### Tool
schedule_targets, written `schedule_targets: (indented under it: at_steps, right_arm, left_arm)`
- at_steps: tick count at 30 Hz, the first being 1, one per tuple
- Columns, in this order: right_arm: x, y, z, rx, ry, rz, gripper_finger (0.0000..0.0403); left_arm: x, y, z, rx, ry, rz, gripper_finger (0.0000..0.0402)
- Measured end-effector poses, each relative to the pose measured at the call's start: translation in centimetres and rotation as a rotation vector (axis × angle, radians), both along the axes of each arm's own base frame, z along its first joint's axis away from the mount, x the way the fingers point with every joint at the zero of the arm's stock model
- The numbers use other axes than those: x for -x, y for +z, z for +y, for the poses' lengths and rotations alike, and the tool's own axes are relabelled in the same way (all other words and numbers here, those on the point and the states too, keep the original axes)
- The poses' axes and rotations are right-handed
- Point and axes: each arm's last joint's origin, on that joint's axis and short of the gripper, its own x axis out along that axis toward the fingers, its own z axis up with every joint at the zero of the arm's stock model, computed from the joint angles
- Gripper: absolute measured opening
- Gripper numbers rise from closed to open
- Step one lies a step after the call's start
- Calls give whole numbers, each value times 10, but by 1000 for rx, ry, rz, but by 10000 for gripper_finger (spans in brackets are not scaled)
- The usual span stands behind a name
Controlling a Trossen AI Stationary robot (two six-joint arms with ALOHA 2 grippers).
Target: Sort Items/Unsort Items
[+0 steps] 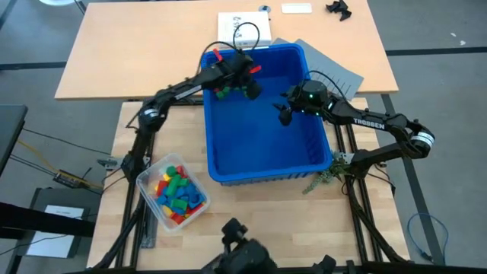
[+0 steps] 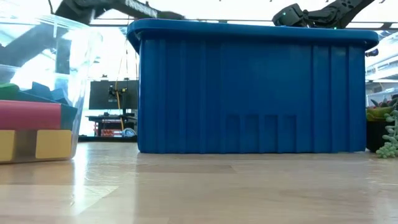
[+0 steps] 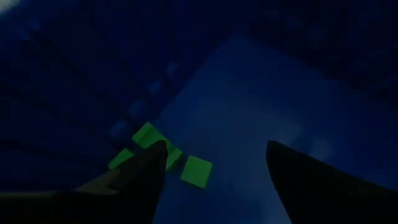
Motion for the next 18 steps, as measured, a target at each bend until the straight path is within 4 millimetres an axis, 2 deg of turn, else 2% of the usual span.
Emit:
schedule_targets:
  at_steps: [4,11,14,18]
  right_arm:
    - [0,0,0,-16,-8,-10,247]
    - [0,-1,1,-24,-5,-8,237]
    - [-1,-1,1,-25,-3,-7,234]
    - [-1,-1,1,-26,-3,-6,231]
  left_arm:
    - [-8,-36,18,38,44,26,284]
    - [-20,-88,31,36,23,132,284]
    - [-21,-102,35,17,34,184,284]
    - [-18,-107,40,-4,48,191,284]
